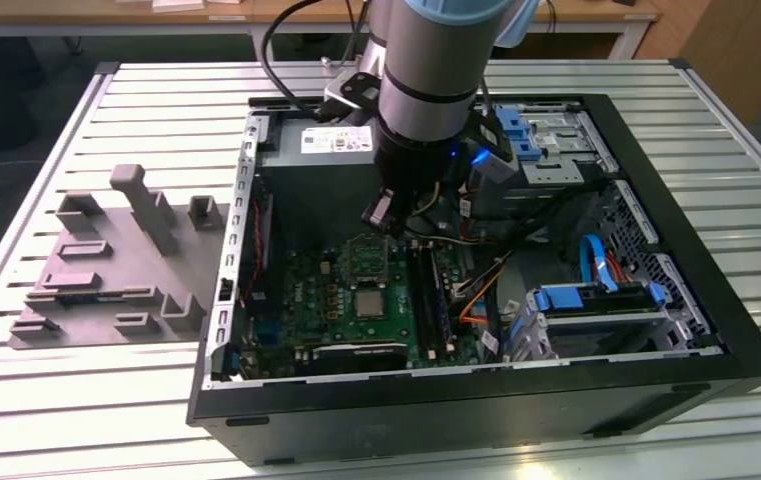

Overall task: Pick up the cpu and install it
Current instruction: 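Close the cpu cover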

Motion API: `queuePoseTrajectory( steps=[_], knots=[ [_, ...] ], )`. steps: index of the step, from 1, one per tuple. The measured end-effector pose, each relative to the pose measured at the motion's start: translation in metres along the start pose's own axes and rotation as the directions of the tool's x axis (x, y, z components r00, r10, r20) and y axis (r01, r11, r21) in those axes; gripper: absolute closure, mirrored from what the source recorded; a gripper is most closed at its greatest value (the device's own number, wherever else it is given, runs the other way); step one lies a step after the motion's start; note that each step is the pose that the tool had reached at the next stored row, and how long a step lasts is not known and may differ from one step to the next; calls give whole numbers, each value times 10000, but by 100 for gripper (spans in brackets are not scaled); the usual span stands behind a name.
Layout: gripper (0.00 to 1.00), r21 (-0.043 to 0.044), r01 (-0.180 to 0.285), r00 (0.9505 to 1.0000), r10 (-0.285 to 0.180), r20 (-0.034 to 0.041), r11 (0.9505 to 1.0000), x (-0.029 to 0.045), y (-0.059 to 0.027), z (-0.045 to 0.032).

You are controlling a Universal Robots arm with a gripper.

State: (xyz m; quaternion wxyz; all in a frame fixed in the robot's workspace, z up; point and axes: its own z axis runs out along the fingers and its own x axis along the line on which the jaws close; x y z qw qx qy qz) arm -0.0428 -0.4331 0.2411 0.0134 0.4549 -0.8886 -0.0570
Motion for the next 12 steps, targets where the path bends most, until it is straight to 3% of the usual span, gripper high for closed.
queuePoseTrajectory(
  steps=[12],
  knots=[
    [89, 0, 1, 10000, -1, -1, 10000, 0, 4, -27]
  ],
)
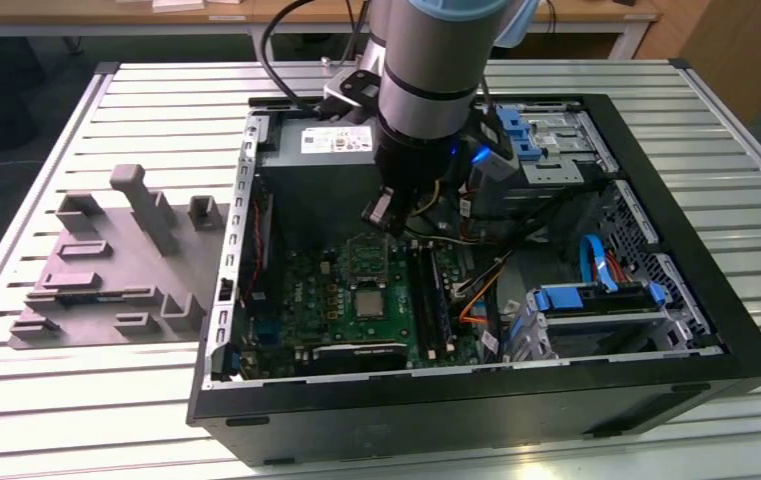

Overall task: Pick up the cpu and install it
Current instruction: 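Close the cpu cover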

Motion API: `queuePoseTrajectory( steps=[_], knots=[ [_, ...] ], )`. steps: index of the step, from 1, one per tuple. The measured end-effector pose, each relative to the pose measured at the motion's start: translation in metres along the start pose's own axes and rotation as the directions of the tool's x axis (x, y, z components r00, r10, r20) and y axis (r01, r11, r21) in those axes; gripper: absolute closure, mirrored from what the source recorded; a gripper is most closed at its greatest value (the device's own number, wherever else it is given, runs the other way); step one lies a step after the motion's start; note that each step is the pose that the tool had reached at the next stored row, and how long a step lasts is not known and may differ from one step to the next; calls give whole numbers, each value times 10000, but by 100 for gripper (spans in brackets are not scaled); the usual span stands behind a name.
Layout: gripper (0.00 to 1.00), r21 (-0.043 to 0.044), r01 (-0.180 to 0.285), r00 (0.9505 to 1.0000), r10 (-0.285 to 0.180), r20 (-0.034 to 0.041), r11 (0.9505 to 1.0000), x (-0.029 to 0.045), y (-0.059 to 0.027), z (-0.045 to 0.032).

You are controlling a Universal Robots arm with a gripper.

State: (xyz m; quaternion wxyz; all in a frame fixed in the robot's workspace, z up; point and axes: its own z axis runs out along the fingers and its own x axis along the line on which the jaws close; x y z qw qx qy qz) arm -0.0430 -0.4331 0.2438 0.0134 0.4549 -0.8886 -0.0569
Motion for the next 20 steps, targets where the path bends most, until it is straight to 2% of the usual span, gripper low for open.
queuePoseTrajectory(
  steps=[7, 12, 20],
  knots=[
    [89, 6, 49, 10000, -49, -17, 10000, 3, 4, -6],
    [89, 83, 292, 9994, -291, -169, 9995, 13, 1, -8],
    [89, 80, 368, 9992, -367, -174, 9993, 92, -52, -14]
  ],
)
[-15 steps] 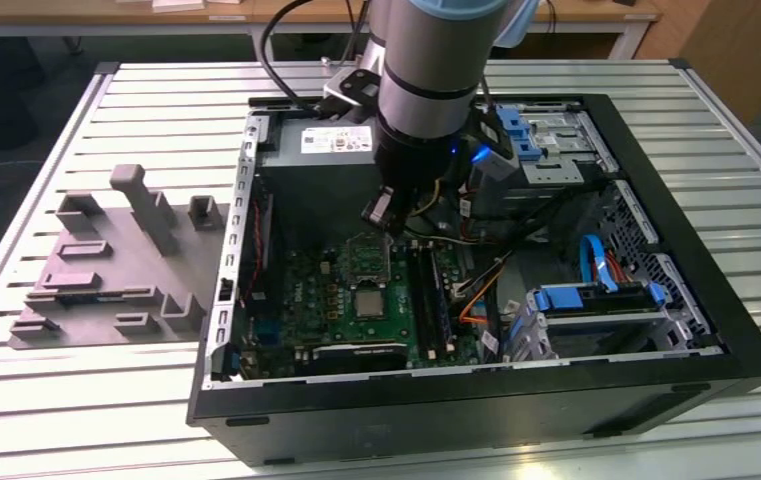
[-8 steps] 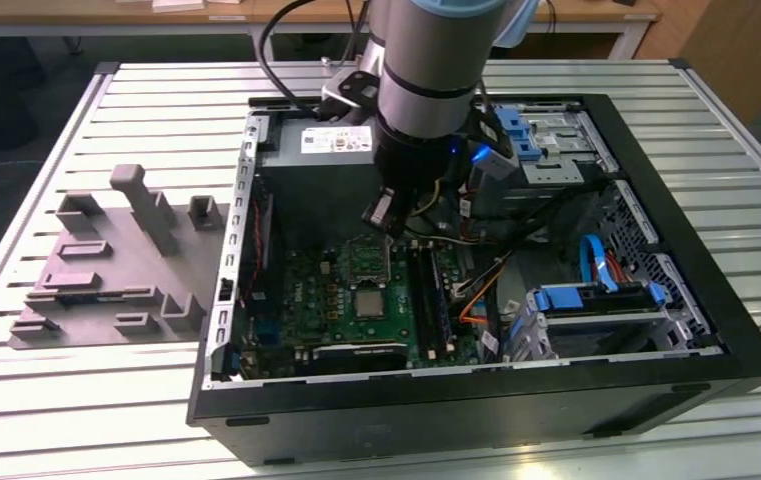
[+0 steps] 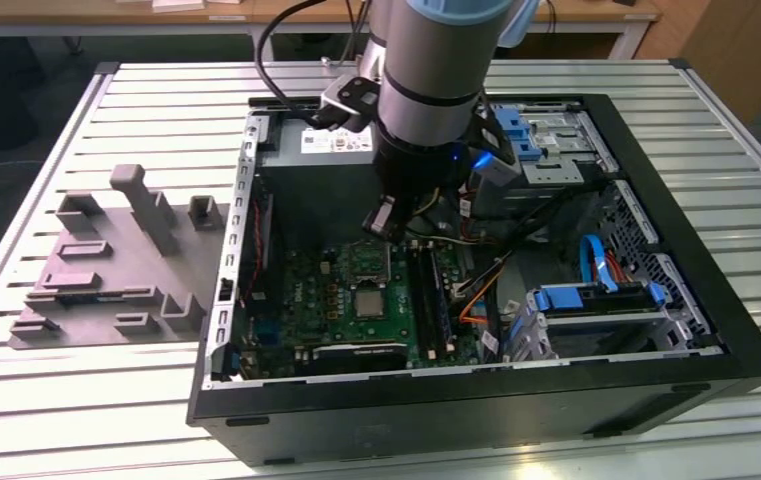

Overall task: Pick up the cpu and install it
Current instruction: 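Close the cpu cover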

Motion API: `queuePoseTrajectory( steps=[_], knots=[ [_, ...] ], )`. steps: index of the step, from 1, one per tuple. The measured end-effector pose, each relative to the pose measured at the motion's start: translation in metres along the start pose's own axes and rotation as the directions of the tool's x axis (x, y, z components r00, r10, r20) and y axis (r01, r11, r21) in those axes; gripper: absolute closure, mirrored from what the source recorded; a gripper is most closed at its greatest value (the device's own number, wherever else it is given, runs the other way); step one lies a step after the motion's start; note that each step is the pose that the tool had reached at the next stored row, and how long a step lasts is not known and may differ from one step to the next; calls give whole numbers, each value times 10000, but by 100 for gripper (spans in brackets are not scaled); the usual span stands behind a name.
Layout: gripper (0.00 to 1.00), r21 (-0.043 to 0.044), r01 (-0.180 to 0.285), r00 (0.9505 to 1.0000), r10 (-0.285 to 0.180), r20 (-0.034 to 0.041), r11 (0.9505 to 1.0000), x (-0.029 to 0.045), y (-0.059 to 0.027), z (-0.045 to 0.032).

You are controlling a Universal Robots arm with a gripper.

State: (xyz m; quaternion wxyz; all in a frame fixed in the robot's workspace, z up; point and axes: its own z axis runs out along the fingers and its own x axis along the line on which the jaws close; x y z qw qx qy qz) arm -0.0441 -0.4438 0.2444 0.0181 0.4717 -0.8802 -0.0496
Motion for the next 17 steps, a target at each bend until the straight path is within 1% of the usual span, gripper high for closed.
queuePoseTrajectory(
  steps=[5, 12, 17],
  knots=[
    [89, 0, 23, 10000, -23, -4, 10000, 38, -24, -4],
    [89, 0, 61, 10000, -61, -7, 10000, 65, -34, -5],
    [89, 10, 109, 9999, -109, -30, 9999, 94, -46, -7]
  ],
)
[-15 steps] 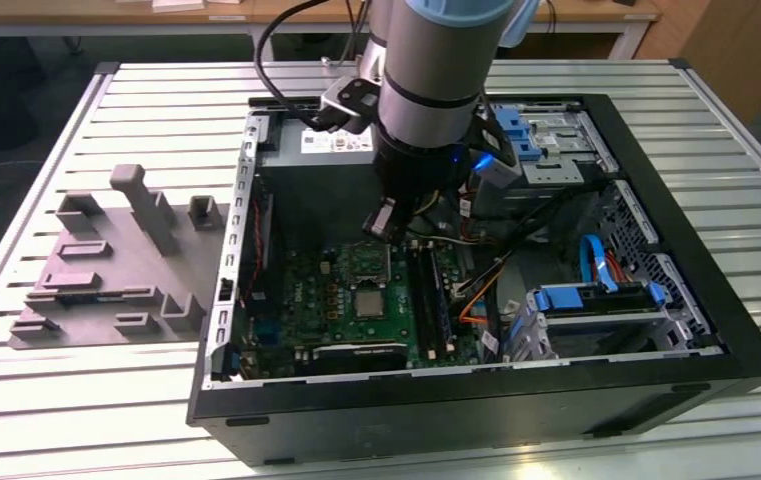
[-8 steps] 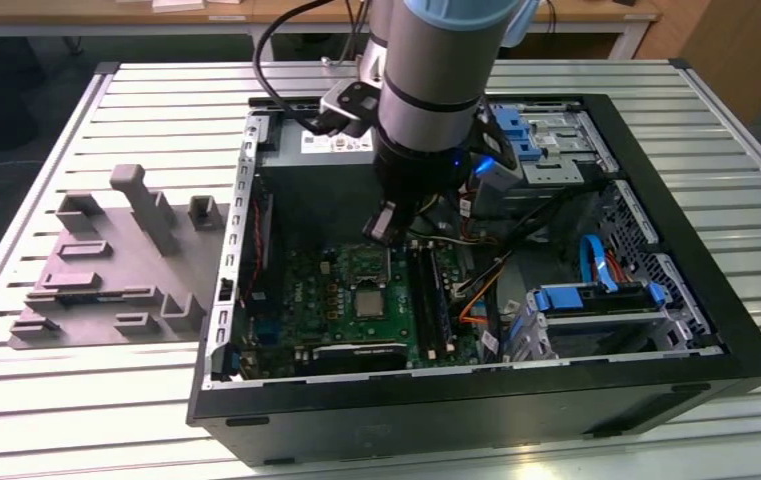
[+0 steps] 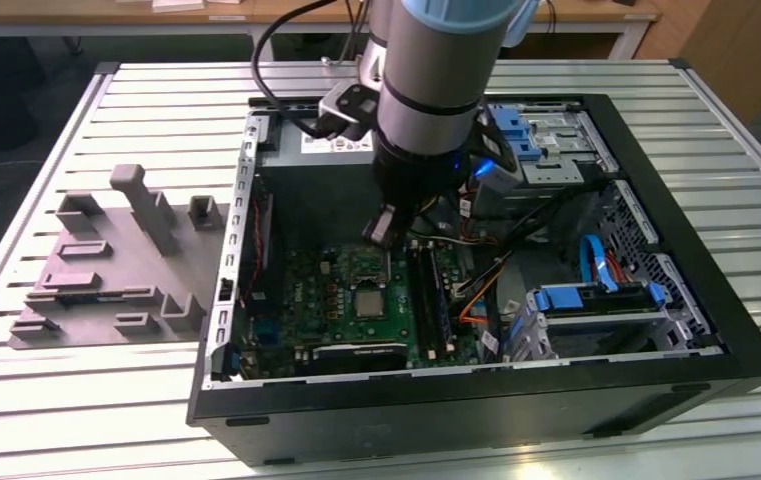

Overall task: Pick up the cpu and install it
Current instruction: 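Close the cpu cover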

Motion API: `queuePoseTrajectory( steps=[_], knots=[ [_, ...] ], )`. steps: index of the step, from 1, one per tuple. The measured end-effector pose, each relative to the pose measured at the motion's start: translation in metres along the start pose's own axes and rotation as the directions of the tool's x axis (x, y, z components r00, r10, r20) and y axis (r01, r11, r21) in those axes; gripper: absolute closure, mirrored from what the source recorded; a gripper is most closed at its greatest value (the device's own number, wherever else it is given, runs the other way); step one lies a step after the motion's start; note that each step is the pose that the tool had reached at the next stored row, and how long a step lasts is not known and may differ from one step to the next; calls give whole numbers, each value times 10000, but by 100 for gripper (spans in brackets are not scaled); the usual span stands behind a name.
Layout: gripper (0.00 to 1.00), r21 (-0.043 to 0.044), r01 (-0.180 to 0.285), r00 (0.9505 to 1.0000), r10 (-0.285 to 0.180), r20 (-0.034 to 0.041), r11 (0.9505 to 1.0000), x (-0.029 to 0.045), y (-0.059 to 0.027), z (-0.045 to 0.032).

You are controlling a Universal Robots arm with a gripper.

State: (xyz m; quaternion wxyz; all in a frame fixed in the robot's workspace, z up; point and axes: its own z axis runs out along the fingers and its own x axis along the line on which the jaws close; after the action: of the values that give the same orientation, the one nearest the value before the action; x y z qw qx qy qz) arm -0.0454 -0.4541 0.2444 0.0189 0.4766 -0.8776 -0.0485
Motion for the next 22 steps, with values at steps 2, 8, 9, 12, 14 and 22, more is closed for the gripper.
queuePoseTrajectory(
  steps=[2, 8, 9, 12, 14, 22],
  knots=[
    [89, -1, 17, 10000, -17, -1, 10000, 20, -11, -1],
    [89, 1, 54, 10000, -54, -7, 10000, 51, -28, -2],
    [89, 0, 59, 10000, -59, -7, 10000, 52, -28, -2],
    [89, 1, 70, 10000, -70, -10, 10000, 56, -30, -2],
    [89, 16, 79, 10000, -79, -35, 10000, 56, -30, -1],
    [89, 64, 102, 9999, -101, -113, 9999, 74, -35, 2]
  ],
)
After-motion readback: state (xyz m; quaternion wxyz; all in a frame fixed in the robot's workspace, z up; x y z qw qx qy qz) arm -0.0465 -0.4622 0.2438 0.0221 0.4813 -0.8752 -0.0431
